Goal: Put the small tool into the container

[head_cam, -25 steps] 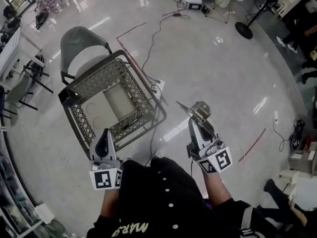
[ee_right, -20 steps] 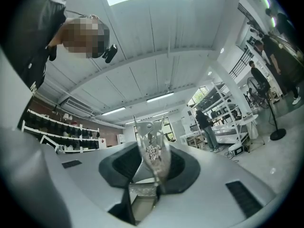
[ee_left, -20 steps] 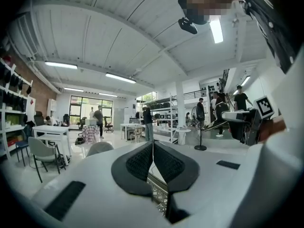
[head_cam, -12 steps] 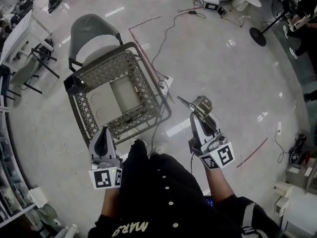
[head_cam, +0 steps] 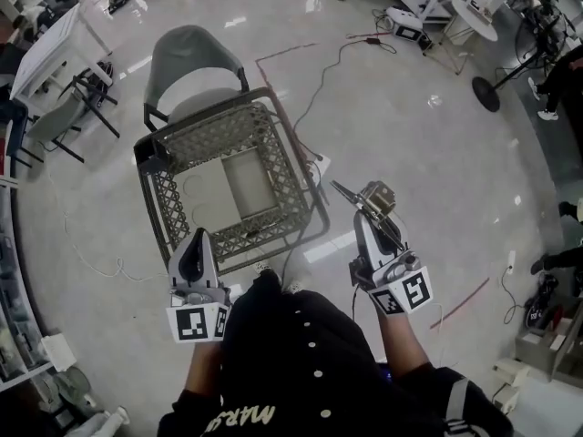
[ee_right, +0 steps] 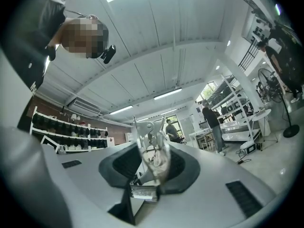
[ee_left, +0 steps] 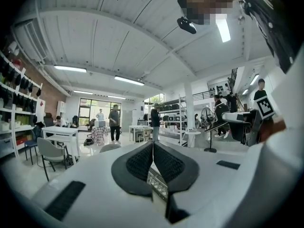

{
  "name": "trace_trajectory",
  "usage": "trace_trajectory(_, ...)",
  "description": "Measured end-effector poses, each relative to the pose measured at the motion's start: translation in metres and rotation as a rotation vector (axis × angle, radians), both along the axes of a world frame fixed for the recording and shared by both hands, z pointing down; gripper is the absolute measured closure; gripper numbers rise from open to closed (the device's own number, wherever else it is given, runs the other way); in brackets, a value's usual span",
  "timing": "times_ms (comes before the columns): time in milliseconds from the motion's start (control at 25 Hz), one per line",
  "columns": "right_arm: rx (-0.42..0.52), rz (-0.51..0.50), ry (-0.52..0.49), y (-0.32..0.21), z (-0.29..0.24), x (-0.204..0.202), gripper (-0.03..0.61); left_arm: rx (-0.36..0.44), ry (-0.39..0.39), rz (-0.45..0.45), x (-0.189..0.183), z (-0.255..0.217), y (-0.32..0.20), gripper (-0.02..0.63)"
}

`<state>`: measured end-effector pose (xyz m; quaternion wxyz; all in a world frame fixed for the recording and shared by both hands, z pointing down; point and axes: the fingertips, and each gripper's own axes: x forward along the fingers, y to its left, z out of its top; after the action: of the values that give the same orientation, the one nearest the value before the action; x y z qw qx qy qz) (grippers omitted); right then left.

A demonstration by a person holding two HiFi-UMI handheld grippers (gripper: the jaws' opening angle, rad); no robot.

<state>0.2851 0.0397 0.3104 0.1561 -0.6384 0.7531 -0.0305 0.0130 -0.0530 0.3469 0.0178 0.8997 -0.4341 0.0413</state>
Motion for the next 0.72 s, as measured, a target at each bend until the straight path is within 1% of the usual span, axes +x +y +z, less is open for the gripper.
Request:
trace_trajectory(240,0.004,-0.038,0.01,-0.039,-0.008,-0.022,0.46,0.003,0.012,-0.035,-0.025,-0.004,-0.027,0.584)
trace_trajectory(720,-0.002,-0.144,0.031,-0.121,-0.005,-0.093,0.461,-0.004,0.036,-0.141,-0.101,0.007,-0.077,0.584)
